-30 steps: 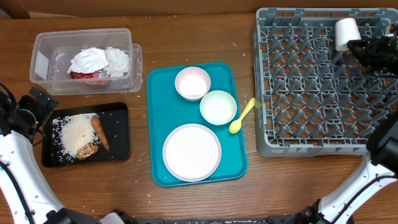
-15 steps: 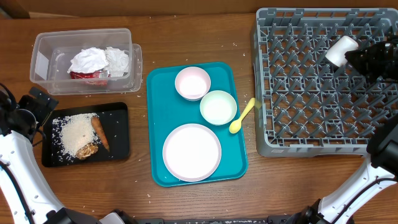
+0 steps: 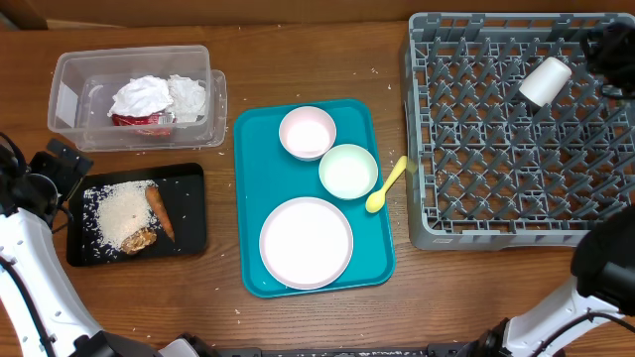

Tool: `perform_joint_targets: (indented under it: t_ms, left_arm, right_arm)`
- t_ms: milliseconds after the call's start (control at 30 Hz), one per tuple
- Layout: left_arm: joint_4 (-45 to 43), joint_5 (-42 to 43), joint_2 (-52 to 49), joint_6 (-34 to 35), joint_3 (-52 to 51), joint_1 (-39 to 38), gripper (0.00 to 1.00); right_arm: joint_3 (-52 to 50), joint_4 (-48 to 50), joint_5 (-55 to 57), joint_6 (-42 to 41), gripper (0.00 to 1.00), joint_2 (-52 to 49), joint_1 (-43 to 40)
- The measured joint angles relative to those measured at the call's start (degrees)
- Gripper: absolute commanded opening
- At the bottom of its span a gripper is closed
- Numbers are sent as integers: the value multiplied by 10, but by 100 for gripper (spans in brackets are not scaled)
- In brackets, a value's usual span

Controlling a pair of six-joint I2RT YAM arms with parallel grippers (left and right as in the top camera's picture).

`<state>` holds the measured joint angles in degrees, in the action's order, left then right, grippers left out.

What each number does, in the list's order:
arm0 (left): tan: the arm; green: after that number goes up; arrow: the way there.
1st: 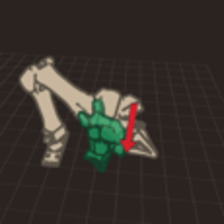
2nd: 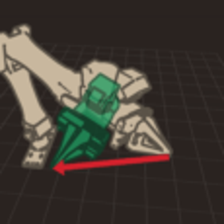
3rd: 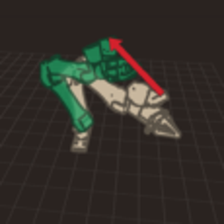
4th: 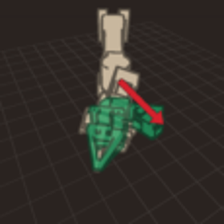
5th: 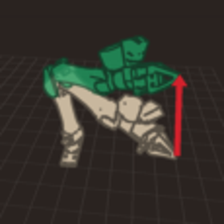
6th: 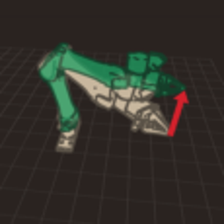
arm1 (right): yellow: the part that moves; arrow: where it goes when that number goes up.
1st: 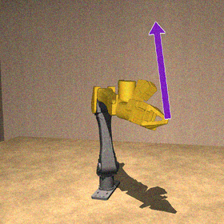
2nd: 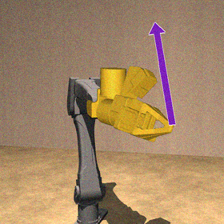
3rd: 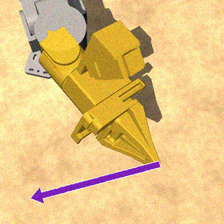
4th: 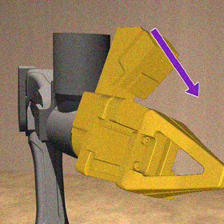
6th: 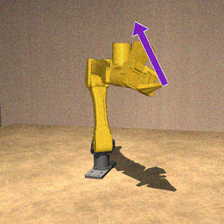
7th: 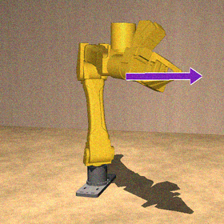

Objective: Sort waste into correct bins and load items into the dishwasher
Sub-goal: 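Release the cup in the rack and raise the right gripper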

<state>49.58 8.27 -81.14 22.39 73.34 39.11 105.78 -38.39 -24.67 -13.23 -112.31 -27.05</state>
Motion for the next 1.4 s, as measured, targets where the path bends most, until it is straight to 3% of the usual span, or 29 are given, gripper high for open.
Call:
perform_joint_targets:
  t_ms: [67,133,200,233,667,1200,1400]
  left_arm:
    - [0,0,0,0,0,0,100]
    - [0,0,0,0,0,0,100]
    - [0,0,0,0,0,0,100]
    - [0,0,0,0,0,0,100]
    - [0,0,0,0,0,0,100]
    - [0,0,0,0,0,0,100]
    - [0,0,0,0,0,0,100]
  right_arm:
    - [0,34,41,-2,52,-9,17]
    - [0,66,81,-3,32,-25,33]
    - [0,90,110,-2,5,-43,45]
    - [0,97,116,-2,4,-49,48]
    - [0,127,200,-16,4,-117,49]
    - [0,31,172,-16,4,-121,49]
    - [38,-52,166,-16,4,-120,49]
